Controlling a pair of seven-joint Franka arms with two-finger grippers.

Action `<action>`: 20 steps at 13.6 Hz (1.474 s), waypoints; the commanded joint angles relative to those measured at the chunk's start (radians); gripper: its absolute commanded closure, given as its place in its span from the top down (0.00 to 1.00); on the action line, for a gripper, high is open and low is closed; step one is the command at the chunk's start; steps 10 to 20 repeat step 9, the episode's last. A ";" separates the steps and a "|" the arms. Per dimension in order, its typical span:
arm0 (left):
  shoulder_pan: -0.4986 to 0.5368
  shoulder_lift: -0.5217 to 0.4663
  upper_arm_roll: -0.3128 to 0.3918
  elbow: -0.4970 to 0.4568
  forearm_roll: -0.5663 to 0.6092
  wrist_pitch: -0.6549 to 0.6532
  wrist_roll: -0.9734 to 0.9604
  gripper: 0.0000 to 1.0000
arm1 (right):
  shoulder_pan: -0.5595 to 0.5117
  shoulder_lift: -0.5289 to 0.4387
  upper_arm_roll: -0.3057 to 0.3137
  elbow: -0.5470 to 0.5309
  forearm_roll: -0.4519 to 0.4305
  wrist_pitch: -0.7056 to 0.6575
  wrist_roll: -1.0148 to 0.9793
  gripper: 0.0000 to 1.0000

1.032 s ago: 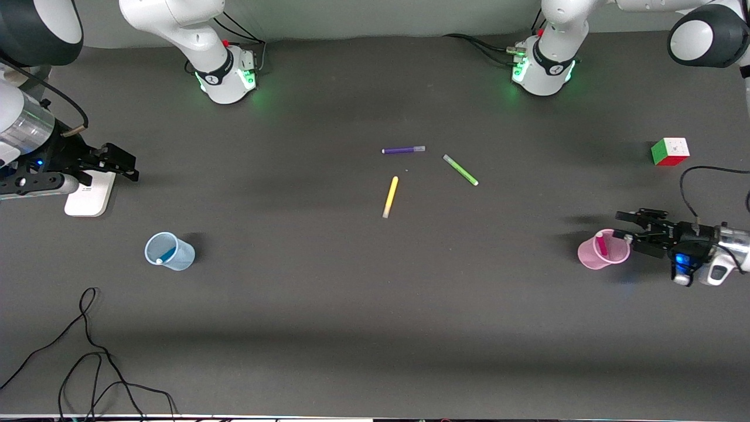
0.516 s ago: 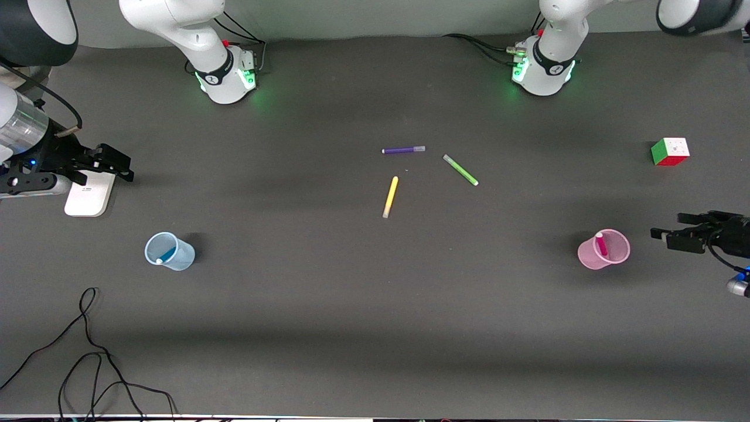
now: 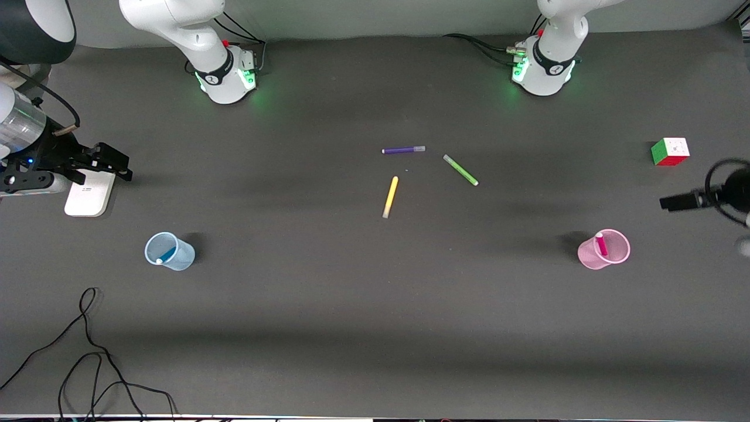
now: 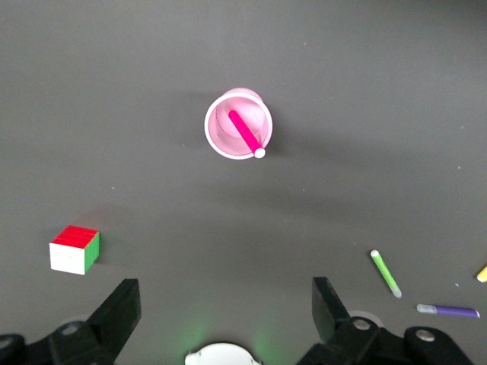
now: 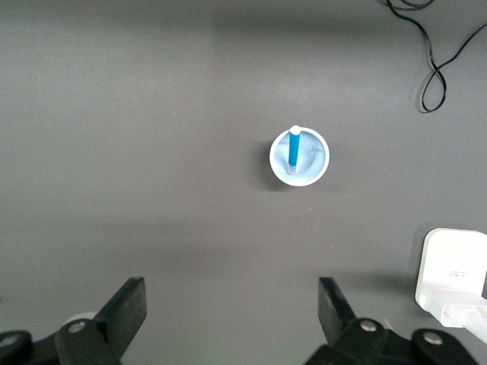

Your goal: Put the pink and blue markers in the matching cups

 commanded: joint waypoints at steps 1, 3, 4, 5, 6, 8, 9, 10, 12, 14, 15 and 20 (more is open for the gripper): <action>-0.028 -0.283 0.013 -0.357 0.007 0.211 0.019 1.00 | -0.009 0.022 0.007 0.039 -0.009 -0.043 0.029 1.00; -0.042 -0.388 0.013 -0.497 0.002 0.325 0.018 1.00 | -0.010 0.028 0.001 0.039 -0.002 -0.075 0.032 1.00; -0.042 -0.383 0.013 -0.490 0.002 0.328 0.019 1.00 | -0.010 0.034 -0.004 0.040 0.000 -0.075 0.030 1.00; -0.042 -0.377 0.013 -0.480 0.002 0.328 0.022 1.00 | -0.010 0.037 -0.004 0.046 0.000 -0.075 0.030 1.00; -0.042 -0.376 0.013 -0.478 0.002 0.326 0.022 1.00 | -0.010 0.037 -0.004 0.046 0.000 -0.077 0.030 1.00; -0.041 -0.371 0.013 -0.463 0.002 0.322 0.030 1.00 | -0.009 0.039 -0.004 0.046 0.000 -0.077 0.030 1.00; -0.041 -0.368 0.015 -0.455 -0.004 0.320 0.030 1.00 | -0.009 0.048 -0.004 0.048 0.000 -0.077 0.030 1.00; -0.041 -0.368 0.015 -0.455 -0.004 0.320 0.030 1.00 | -0.009 0.048 -0.004 0.048 0.000 -0.077 0.030 1.00; -0.041 -0.368 0.015 -0.455 -0.004 0.320 0.030 1.00 | -0.009 0.048 -0.004 0.048 0.000 -0.077 0.030 1.00; -0.041 -0.368 0.015 -0.455 -0.004 0.320 0.030 1.00 | -0.009 0.048 -0.004 0.048 0.000 -0.077 0.030 1.00; -0.041 -0.368 0.015 -0.455 -0.004 0.320 0.030 1.00 | -0.009 0.048 -0.004 0.048 0.000 -0.077 0.030 1.00; -0.041 -0.368 0.015 -0.455 -0.004 0.320 0.030 1.00 | -0.009 0.048 -0.004 0.048 0.000 -0.077 0.030 1.00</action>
